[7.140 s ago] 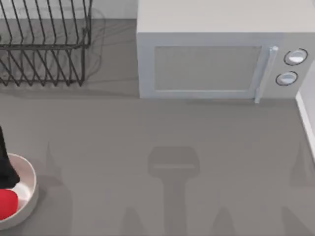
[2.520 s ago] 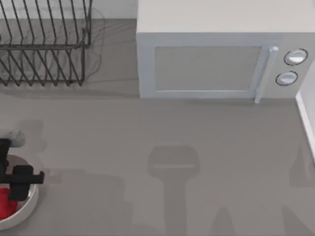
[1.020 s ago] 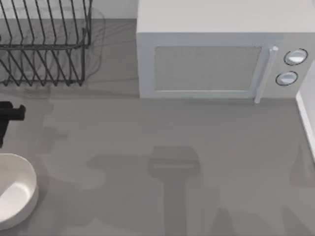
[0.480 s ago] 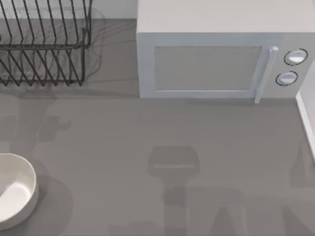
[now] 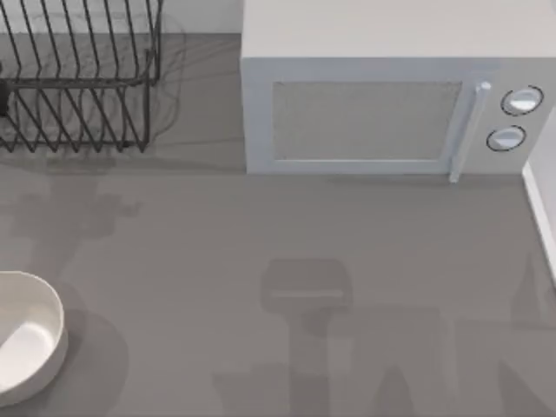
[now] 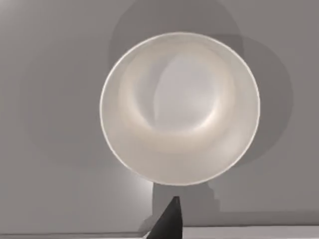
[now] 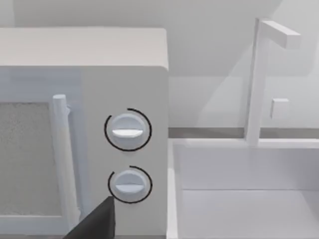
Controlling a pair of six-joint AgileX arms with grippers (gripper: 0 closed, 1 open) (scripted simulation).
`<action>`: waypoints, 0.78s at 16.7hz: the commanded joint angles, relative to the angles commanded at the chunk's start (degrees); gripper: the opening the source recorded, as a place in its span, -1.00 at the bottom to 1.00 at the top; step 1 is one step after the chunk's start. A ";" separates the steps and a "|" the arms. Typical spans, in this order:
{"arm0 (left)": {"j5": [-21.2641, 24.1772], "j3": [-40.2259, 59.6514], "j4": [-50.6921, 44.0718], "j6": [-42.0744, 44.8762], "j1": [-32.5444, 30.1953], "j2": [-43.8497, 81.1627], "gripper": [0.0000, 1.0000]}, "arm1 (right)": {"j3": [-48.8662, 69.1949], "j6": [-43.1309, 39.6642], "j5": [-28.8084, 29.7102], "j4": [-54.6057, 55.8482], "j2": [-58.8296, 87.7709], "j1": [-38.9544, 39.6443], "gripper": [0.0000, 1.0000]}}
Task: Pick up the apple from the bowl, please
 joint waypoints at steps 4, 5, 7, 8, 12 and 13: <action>0.02 5.88 4.36 -12.88 -12.58 13.38 -1.00 | 0.00 0.00 0.00 0.00 0.00 0.00 1.00; 0.02 7.39 5.70 -16.75 -16.33 17.20 -1.00 | 0.00 0.00 0.00 0.00 0.00 0.00 1.00; 0.03 10.10 8.34 -23.30 -22.80 23.58 -1.00 | 0.00 0.00 0.00 0.00 0.00 0.00 1.00; 0.04 11.15 9.57 -25.67 -25.16 25.91 -1.00 | 0.00 0.00 0.00 0.00 0.00 0.00 1.00; 0.04 12.72 11.84 -29.17 -28.63 29.30 -1.00 | 0.00 0.00 0.00 0.00 0.00 0.00 1.00; 0.04 12.72 11.84 -29.17 -28.63 29.30 -1.00 | 0.00 0.00 0.00 0.00 0.00 0.00 1.00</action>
